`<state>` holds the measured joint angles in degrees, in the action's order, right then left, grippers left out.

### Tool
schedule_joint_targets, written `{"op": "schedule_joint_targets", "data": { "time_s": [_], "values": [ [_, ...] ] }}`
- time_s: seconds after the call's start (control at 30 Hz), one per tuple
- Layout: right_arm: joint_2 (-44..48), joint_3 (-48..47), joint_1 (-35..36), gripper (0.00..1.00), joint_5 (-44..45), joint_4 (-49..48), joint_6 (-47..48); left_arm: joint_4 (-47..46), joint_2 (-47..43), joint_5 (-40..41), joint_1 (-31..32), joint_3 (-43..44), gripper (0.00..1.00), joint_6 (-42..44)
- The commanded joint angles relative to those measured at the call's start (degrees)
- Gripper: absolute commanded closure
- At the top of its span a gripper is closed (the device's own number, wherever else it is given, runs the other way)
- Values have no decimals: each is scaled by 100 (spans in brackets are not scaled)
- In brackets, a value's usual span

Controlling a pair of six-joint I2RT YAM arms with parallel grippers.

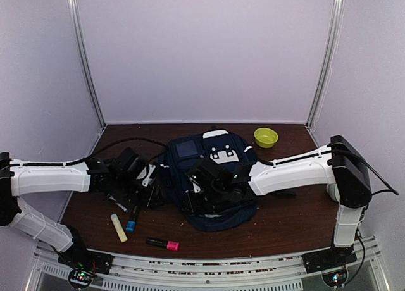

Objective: Pack the student bag
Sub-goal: Pick up the largest pocket of the bag from the student bag.

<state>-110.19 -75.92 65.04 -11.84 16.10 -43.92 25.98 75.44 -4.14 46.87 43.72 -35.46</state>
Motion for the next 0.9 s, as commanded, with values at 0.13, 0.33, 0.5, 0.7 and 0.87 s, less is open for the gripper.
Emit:
{"op": "schedule_joint_targets", "data": {
  "time_s": [0.13, 0.33, 0.5, 0.7, 0.87],
  "values": [
    [-163, -131, -244, 81, -402, -669, -121, -229, -135, -56, -20, -81, 52, 12],
    [-219, -119, -249, 100, -427, -548, -82, -244, -105, -65, -20, -75, 52, -3],
    [-10, -12, -247, 100, -258, -427, -86, -497, -138, -65, -20, -230, 36, -334],
    [534, 304, -171, 100, 170, -349, -171, -855, 119, 68, -20, -141, 33, -946],
    [1000, 712, 26, 100, 775, -322, -314, -1138, 498, 129, -20, 136, 33, -1447]
  ]
}}
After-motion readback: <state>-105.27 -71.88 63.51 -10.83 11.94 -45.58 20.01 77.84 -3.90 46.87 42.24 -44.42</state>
